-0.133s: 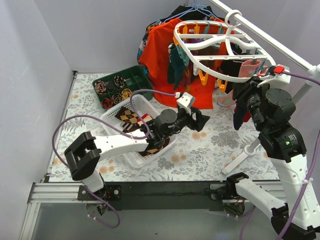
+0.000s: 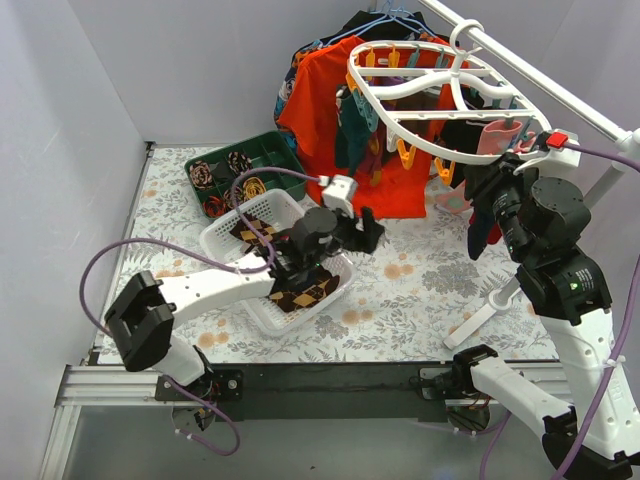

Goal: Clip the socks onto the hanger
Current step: Open the clamp at the hanger, then pick up the sock from the bin.

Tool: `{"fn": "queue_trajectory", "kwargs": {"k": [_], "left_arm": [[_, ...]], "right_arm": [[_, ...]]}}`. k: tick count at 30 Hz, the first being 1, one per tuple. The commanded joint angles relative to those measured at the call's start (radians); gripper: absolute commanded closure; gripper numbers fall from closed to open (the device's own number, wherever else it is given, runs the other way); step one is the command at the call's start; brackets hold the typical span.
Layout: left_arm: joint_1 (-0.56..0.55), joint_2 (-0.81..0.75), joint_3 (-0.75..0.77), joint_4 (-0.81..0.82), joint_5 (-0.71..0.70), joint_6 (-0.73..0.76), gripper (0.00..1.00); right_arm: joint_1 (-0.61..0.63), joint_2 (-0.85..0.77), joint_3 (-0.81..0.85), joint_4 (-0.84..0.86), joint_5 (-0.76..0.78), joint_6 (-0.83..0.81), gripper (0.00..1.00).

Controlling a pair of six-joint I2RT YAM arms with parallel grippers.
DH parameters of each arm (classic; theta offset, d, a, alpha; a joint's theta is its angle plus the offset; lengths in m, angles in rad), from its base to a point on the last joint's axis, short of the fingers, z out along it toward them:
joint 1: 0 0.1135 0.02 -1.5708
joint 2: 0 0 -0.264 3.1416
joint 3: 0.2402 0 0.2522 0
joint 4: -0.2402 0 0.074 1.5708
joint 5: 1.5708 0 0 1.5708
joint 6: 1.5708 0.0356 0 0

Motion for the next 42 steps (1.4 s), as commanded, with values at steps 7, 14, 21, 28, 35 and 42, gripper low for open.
{"fn": "queue_trajectory", "kwargs": {"k": [7,14,21,28,35,42], "left_arm": [[0.397,-0.092,-0.043,-0.648,0.006,-0.263,0.33],[0.473,0.032,-0.005,-0.71,0.012,-0.286,0.41],[0.475,0.147,0.05,-0.707,0.014,-0.287,0.49],[0.475,0.239,0.08,-0.698,0.006,-0.287,0.65],[0.475,0.118,0.041,-0.693,-0.04,-0.269,0.93],[0.473,-0.02,0.063,-0.731,-0.072,-0.218,0.98]], "right_arm": [[0.003,-0.008,-0.011,0.055,-0.024,-0.021,0.99],[0.004,-0.01,-0.016,0.058,-0.027,-0.029,0.99],[0.003,-0.011,-0.028,0.058,-0.032,-0.029,0.99],[0.004,-0.013,-0.04,0.061,-0.038,-0.029,0.99],[0.003,-0.022,-0.04,0.061,-0.032,-0.033,0.99],[0.003,-0.022,-0.032,0.061,-0.035,-0.033,0.99]]}}
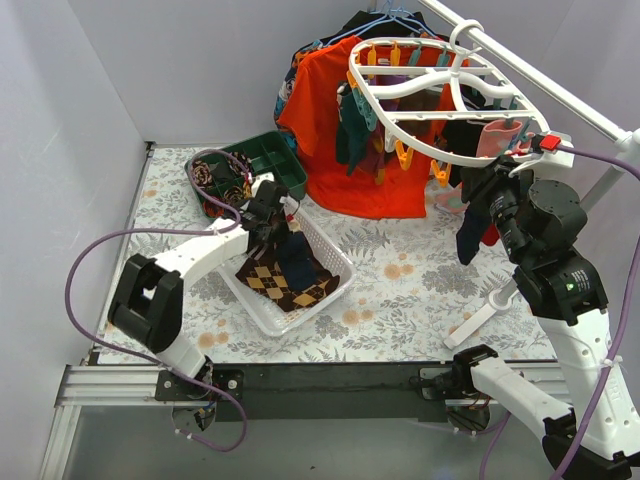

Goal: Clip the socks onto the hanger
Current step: Pick up the sock from the bin.

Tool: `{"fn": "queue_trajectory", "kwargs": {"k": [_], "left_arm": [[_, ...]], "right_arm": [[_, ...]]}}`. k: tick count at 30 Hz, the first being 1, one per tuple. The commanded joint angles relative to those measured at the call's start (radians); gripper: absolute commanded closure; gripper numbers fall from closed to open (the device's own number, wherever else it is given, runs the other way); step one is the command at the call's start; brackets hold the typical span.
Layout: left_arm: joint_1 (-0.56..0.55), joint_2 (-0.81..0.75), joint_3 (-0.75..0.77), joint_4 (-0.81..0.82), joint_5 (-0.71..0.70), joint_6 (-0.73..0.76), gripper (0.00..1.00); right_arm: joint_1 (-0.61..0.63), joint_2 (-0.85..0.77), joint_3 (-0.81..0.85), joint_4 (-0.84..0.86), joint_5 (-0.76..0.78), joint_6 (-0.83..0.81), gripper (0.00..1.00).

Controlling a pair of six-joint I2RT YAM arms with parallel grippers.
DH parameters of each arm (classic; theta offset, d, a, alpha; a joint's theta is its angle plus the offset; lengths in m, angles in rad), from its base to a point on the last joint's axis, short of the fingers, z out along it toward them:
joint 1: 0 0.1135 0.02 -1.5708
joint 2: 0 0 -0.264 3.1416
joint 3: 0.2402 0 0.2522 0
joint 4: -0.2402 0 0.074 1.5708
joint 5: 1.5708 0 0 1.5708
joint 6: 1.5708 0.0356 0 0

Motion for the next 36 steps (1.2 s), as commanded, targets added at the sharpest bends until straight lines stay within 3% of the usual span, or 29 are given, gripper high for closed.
{"fn": "queue_trajectory", "kwargs": {"k": [1,4,8,15,17,22,27,36], "left_arm": [[0.0,-0.111,0.023,-0.028,-0.033,0.041,0.98],[0.0,-0.158,0.031,-0.028,-0.018,0.074,0.96],[0.0,-0.183,0.022,-0.028,0.016,0.117,0.84],[-0.004,-0.198,-0.128,0.059,0.165,0.062,0.78],[-0.006,-0.206,-0.15,0.081,0.179,0.061,0.79],[-0.015,-0.22,-0.155,0.124,0.196,0.071,0.95],[-0.023,-0.257,-0.175,0.174,0.199,0.082,1.0],[-0.128,-0.436,-0.153,0.412,0.243,0.393,1.0]], "right_arm": [[0.003,-0.008,0.006,0.032,-0.002,-0.007,0.99],[0.003,-0.009,0.006,0.032,-0.005,-0.009,0.99],[0.003,-0.009,0.007,0.032,-0.008,-0.007,0.99],[0.003,-0.006,0.006,0.032,-0.013,-0.006,0.99],[0.003,-0.002,0.007,0.032,-0.014,-0.007,0.99],[0.003,0.002,0.01,0.032,-0.018,-0.006,0.99],[0.003,0.0,0.01,0.035,-0.018,-0.006,0.99],[0.004,-0.002,0.015,0.044,-0.037,-0.006,0.99]]}}
